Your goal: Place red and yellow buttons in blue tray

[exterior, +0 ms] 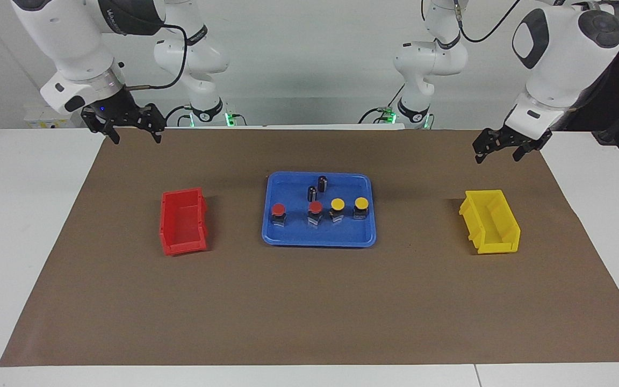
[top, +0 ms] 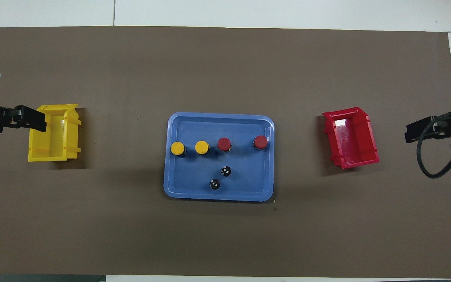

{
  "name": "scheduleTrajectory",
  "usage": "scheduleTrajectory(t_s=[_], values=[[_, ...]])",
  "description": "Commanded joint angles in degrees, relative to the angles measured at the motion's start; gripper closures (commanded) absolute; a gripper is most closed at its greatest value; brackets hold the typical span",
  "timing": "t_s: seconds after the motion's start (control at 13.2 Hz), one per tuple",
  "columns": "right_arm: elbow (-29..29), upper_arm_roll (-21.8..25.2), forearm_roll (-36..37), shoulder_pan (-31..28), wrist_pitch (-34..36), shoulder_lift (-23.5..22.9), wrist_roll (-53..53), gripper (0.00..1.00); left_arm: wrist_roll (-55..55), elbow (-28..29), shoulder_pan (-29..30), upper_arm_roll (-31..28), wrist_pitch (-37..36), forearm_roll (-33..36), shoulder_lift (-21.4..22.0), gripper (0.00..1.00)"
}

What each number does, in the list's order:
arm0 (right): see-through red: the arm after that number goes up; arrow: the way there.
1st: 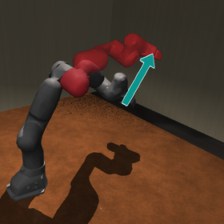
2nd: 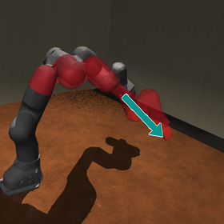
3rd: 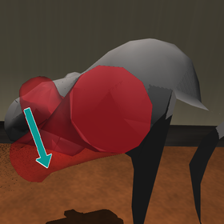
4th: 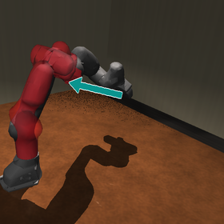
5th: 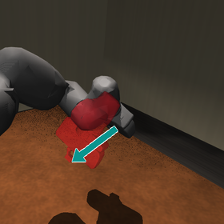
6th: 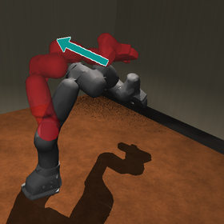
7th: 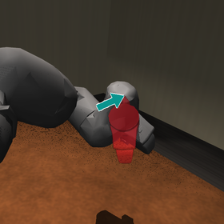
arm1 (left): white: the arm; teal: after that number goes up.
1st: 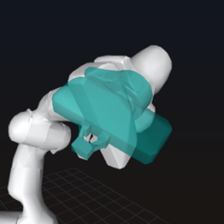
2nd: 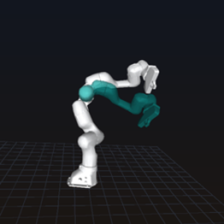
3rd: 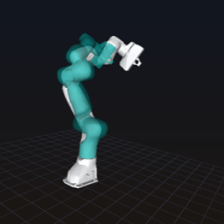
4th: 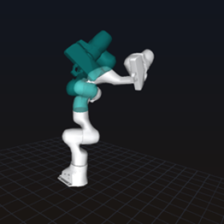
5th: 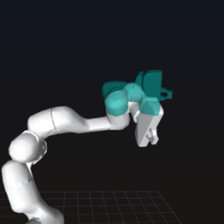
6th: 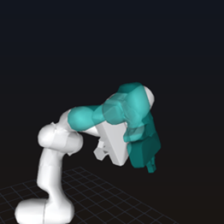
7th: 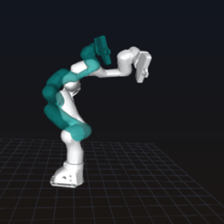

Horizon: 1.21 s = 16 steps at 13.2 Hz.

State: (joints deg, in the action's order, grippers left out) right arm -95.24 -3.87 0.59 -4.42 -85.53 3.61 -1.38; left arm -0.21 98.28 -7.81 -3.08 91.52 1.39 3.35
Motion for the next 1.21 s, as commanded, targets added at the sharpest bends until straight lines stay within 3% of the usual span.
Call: scheduleTrajectory(t_s=[0.0,1.14], values=[[-1.6,-0.1,-0.6,-0.3,-0.4,1.4,-1.2,0.0,2.8,-0.4,1.3,0.2,-1.2,-1.1,1.1,0.0],[-1.5,-0.1,-0.5,-0.3,-0.9,1.4,-0.6,0.0,6.5,-0.5,3.4,0.2,-0.8,-0.8,1.2,0.0]])
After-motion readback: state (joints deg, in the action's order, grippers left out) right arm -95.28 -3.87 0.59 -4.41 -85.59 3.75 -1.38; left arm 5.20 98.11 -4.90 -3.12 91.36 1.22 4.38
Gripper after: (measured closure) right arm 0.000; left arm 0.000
